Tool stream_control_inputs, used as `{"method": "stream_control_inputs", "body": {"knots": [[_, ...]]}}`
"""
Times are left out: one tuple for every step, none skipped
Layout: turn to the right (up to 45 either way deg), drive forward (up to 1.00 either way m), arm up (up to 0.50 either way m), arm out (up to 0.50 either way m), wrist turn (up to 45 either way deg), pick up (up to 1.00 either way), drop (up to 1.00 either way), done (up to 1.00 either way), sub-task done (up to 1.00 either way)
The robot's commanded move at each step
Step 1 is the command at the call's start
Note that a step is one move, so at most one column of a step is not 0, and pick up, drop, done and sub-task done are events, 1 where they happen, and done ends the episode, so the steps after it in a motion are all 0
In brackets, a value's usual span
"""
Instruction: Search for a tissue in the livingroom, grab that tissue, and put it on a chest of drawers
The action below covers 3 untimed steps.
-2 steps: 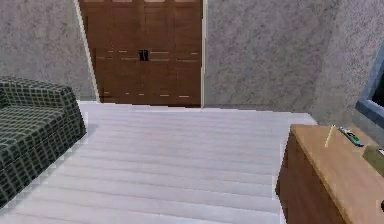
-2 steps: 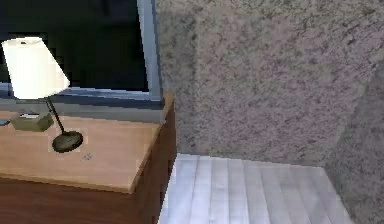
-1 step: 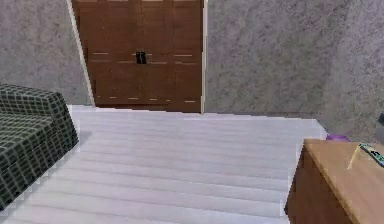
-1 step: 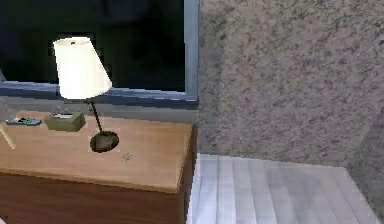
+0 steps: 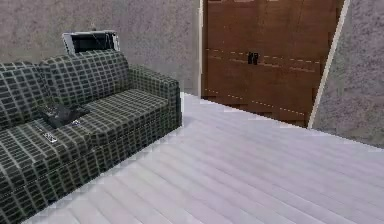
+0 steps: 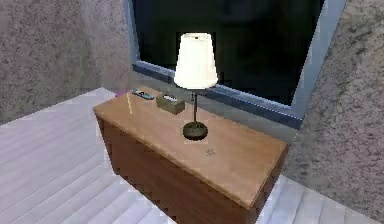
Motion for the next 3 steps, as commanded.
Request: {"method": "stream_control_inputs", "body": {"knots": [[45.0,0.0,0.0,0.0,0.0,0.0,0.0,0.0,0.0],[18.0,0.0,0.0,0.0,0.0,0.0,0.0,0.0,0.0],[0.0,0.65,0.0,0.0,0.0,0.0,0.0,0.0,0.0]]}}
